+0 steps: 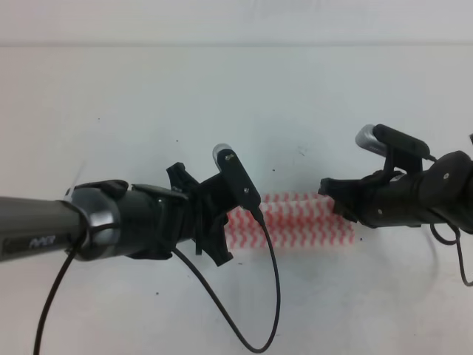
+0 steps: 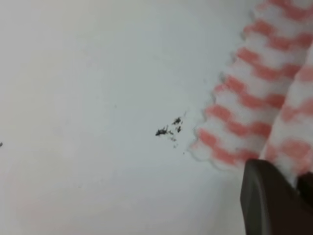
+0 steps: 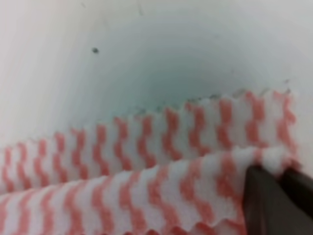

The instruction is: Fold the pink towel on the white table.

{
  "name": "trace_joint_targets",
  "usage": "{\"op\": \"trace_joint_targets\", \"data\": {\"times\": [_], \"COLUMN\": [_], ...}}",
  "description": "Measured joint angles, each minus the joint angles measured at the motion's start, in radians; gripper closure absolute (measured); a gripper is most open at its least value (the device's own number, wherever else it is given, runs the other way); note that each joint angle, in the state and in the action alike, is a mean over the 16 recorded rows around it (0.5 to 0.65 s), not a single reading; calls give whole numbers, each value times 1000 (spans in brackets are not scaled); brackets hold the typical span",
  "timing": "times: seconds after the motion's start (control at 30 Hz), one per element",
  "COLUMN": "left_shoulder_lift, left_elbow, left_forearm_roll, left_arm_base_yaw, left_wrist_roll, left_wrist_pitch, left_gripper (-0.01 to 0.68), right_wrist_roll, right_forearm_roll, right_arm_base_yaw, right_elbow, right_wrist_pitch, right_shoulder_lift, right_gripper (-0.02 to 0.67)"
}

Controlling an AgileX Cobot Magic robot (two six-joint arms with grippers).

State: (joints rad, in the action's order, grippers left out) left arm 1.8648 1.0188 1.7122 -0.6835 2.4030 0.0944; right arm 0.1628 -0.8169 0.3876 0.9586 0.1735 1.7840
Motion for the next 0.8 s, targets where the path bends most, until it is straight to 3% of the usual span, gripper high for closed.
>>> {"op": "trace_joint_targets", "data": {"times": [0.67,0.8], "left_shoulder_lift": [3,5], "left_elbow": [0,0], "left_forearm_roll": [-5,-19], "left_arm_base_yaw": [5,5], "left_wrist_roll": [-3,-1], "left_wrist_pitch": [4,3], "left_gripper": [676,649], "right_wrist_roll": [2,4], "right_forearm_roll": [1,1], "right_arm_base_yaw": [0,0], "right_elbow": [28,29], "right_wrist_pitch": [22,24], "right_shoulder_lift": [22,22], "right_gripper": [666,666]}}
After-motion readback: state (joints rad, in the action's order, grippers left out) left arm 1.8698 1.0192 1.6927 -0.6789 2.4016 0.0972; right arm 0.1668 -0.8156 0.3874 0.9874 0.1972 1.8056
